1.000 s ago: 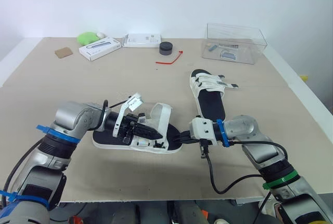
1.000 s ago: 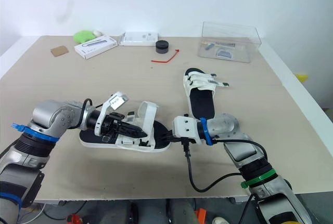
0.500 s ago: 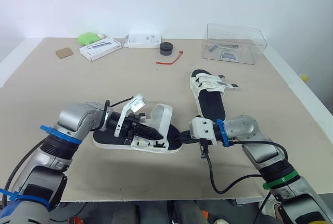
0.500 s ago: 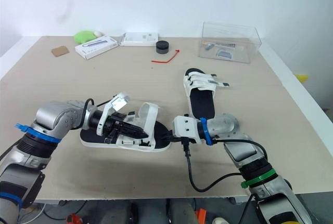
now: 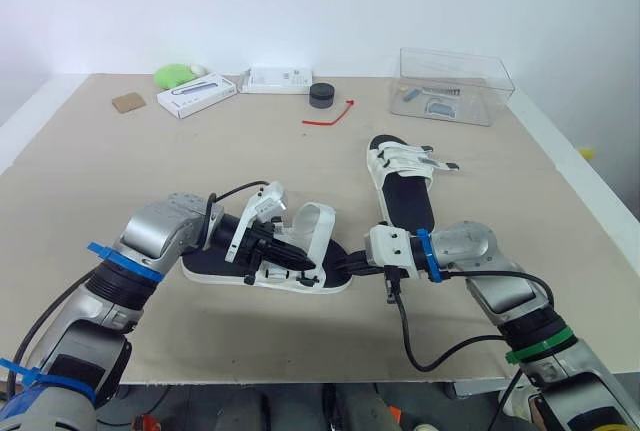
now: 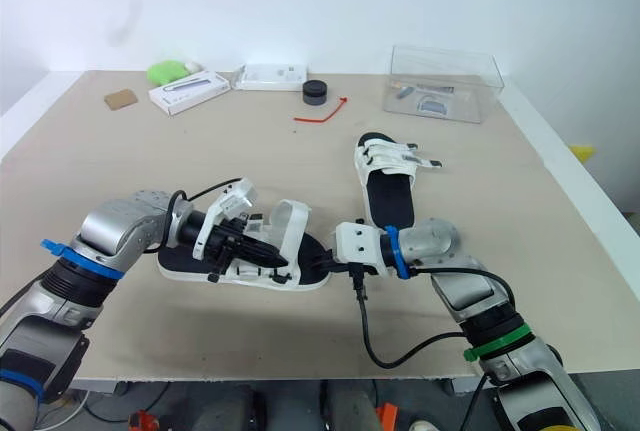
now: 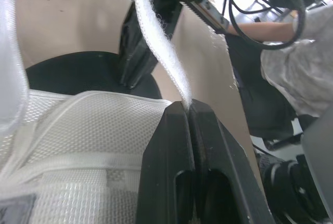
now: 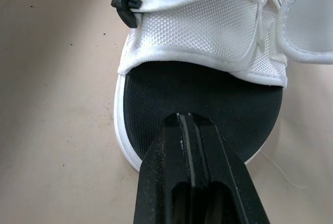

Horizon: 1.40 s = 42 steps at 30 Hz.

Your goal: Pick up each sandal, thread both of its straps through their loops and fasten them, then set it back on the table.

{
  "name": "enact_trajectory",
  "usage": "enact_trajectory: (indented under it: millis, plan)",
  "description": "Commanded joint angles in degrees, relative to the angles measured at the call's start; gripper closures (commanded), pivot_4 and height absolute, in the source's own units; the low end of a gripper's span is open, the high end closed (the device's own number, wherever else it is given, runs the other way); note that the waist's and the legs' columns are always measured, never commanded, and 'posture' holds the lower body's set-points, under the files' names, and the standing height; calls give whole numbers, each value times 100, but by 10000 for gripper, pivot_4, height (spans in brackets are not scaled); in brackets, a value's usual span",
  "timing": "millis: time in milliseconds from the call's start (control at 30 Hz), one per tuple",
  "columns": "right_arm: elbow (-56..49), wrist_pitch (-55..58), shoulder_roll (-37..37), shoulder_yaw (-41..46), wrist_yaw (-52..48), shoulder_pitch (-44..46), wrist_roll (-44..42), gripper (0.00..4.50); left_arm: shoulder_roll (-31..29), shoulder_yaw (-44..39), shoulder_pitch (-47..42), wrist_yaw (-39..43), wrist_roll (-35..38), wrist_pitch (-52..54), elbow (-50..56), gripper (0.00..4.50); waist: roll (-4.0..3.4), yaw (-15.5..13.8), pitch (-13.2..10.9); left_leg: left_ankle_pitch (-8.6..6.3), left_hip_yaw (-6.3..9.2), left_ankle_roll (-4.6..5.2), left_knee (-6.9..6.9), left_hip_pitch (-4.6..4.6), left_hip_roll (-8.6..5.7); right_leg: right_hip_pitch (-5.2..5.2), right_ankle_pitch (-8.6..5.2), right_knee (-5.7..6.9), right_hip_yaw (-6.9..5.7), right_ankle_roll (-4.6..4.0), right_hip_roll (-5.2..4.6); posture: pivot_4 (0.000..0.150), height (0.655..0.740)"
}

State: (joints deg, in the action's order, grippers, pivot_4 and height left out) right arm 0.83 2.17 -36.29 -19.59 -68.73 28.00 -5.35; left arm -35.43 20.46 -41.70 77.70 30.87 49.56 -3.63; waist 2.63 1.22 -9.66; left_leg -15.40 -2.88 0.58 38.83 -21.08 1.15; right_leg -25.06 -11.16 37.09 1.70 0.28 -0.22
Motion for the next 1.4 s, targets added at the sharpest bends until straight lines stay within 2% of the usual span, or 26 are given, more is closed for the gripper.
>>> enact_trajectory:
  millis: [33, 333, 433, 467, 733, 867, 1133, 1233, 1400]
  plan:
    - [157, 49, -52, -47, -29, -1, 167, 45000, -115, 107, 75, 82, -79, 177, 88, 44603, 0, 0, 0, -1, 1, 1, 0, -2, 1, -2, 1, 0, -1, 2, 1, 1500, 7400]
    - [194, 9, -75, -52, -54, -8, 170, 45000, -338, 34, -95, 497, 148, 562, 141, 44603, 0, 6, -1, -2, 1, 2, -1, -8, 3, -9, -3, 0, -2, -5, 6, 1500, 7400]
    - [198, -6, -79, -55, -64, -8, 171, 45000, -334, -26, -122, 526, 147, 545, 125, 38189, 0, 8, 0, -4, 1, 3, -5, -10, 4, -12, -1, 0, -2, -2, 8, 1500, 7400]
    - [208, -12, -79, -57, -68, -2, 174, 45000, -323, -53, -136, 520, 132, 508, 112, 37551, 0, 7, 0, -4, 4, 3, -8, -10, 4, -12, 2, 0, -5, 4, 7, 1500, 7400]
    - [259, -43, -71, -58, -98, 42, 192, 45000, -61, -502, -479, 240, 98, 168, -382, 37551, 3, 3, -2, -3, 3, 2, -6, -11, 2, -11, 0, 0, -5, 2, 4, 1500, 7400]
    - [258, -57, -63, -67, -90, 29, 202, 45000, 170, -578, -588, 32, -36, -77, -626, 37551, 3, 2, -2, -3, 1, 2, -6, -11, 1, -12, 3, -1, -3, 5, 2, 1500, 7400]
    - [214, -48, -75, -61, -65, -11, 209, 45000, 381, -544, -684, 121, -15, -24, -637, 37551, 3, 3, -2, -3, 1, 2, -6, -15, 1, -14, 10, -1, -2, 17, 3, 1500, 7400]
    - [209, -50, -87, -54, -57, -22, 211, 45000, 382, -510, -711, 260, 60, 59, -565, 44760, 3, 3, -2, -3, 0, 2, -6, -15, 1, -14, 10, -1, -1, 18, 3, 1500, 7400]
    - [184, -48, -109, -42, -46, -50, 217, 45000, 204, -341, -602, 524, -60, -6, -382, 44760, 3, 4, -2, -3, 1, 2, -7, -15, 2, -14, 9, -1, -2, 17, 4, 1500, 7400]
